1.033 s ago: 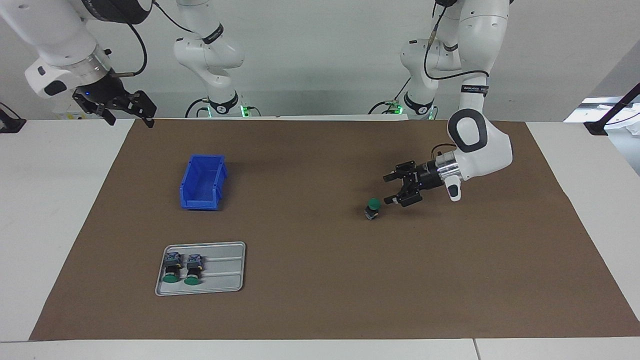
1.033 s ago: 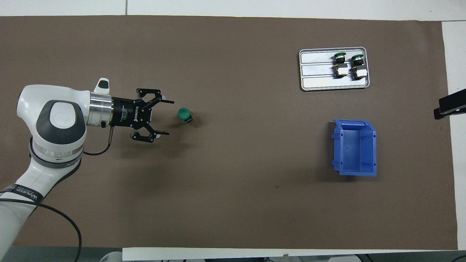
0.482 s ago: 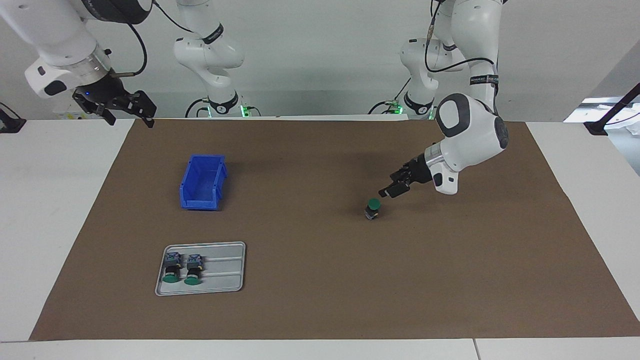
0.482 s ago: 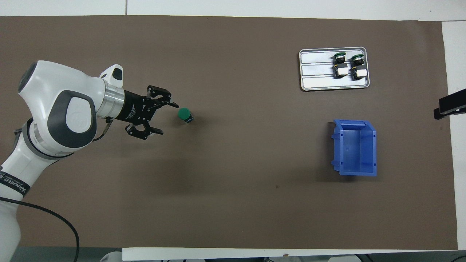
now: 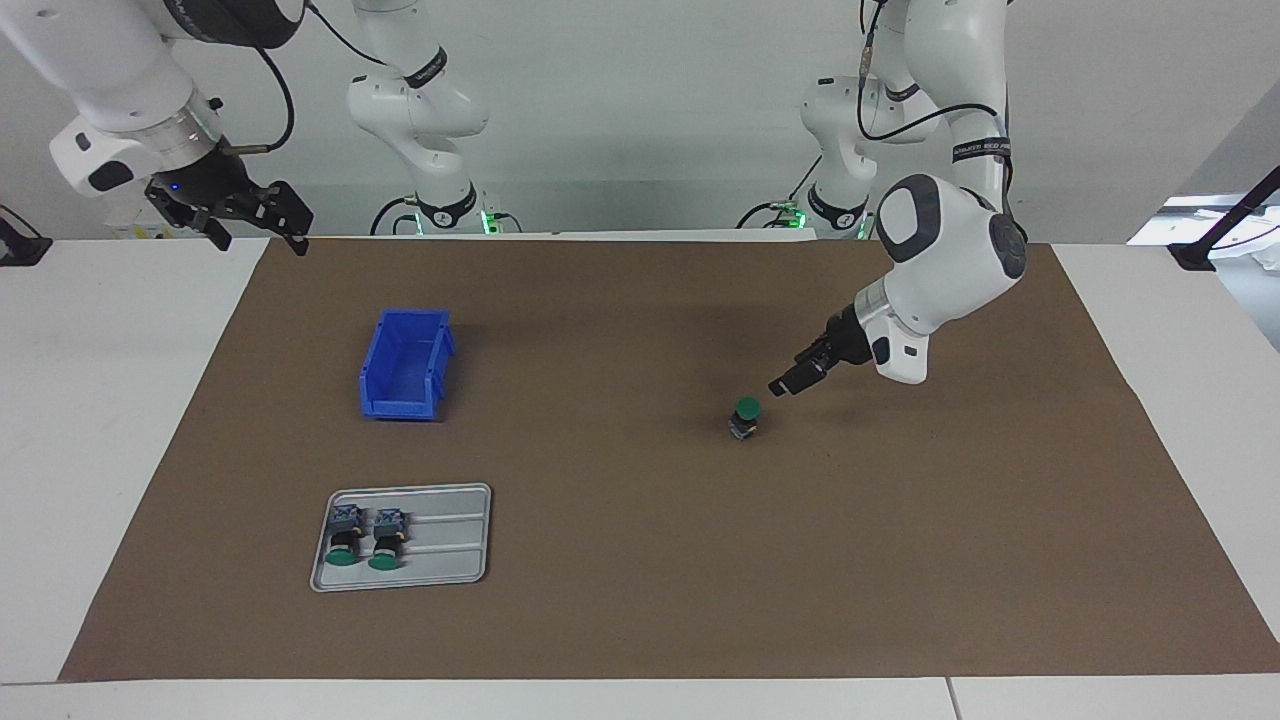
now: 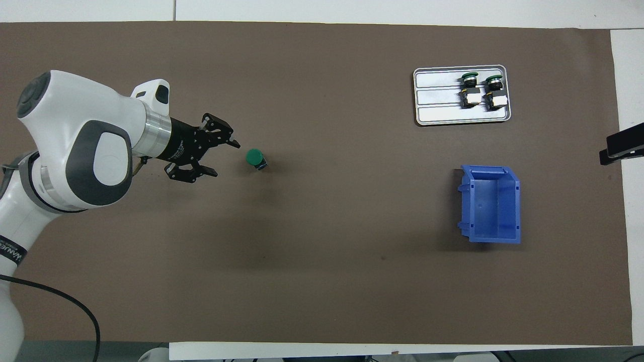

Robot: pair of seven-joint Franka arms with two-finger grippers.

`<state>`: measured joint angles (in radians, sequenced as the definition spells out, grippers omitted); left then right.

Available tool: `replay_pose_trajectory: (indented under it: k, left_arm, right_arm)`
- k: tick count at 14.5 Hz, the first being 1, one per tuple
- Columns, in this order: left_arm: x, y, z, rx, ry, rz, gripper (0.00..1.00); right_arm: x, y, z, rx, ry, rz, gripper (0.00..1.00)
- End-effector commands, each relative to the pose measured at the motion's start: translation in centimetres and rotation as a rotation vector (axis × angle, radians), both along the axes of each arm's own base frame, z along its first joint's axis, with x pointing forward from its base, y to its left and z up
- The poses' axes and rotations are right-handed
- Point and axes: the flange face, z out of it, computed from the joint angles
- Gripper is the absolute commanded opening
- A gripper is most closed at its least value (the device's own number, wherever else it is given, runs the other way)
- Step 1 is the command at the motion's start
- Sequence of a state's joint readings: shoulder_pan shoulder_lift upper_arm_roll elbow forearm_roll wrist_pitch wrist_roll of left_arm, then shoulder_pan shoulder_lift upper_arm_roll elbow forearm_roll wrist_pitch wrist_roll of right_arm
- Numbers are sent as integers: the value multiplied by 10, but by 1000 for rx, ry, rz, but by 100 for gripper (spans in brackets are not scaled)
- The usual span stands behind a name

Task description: Place and press button with both arms

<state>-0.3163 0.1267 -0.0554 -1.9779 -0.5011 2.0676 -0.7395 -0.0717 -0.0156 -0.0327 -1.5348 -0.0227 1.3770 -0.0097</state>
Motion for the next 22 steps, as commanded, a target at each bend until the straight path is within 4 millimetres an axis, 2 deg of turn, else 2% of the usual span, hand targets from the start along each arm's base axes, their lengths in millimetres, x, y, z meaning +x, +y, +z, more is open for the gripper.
replay_pose_trajectory:
  k: [1, 4, 5, 7, 9, 11, 15, 22]
  left_arm:
    - [-3, -26, 16, 59, -71, -66, 37]
    - [-4, -48, 21, 147, -125, -167, 12]
    - [3, -51, 20, 165, -136, -182, 8]
    - [12, -74, 10, 186, -121, -225, 5]
    - [15, -77, 5, 198, -129, -230, 2]
    - [11, -89, -10, 243, -123, -278, 0]
    - [21, -94, -12, 266, -115, -263, 0]
    - [7, -91, -46, 294, -92, -264, 0]
  right_arm:
    - [-6, -1, 0, 2, -6, 14, 98]
    - [-6, -1, 0, 2, -6, 15, 98]
    - [-6, -1, 0, 2, -6, 14, 98]
    - [-6, -1, 0, 2, -6, 15, 98]
    - [-6, -1, 0, 2, -6, 14, 98]
    - [-6, -1, 0, 2, -6, 14, 98]
    - [-6, -1, 0, 2, -6, 14, 98]
    - [-6, -1, 0, 2, -6, 15, 98]
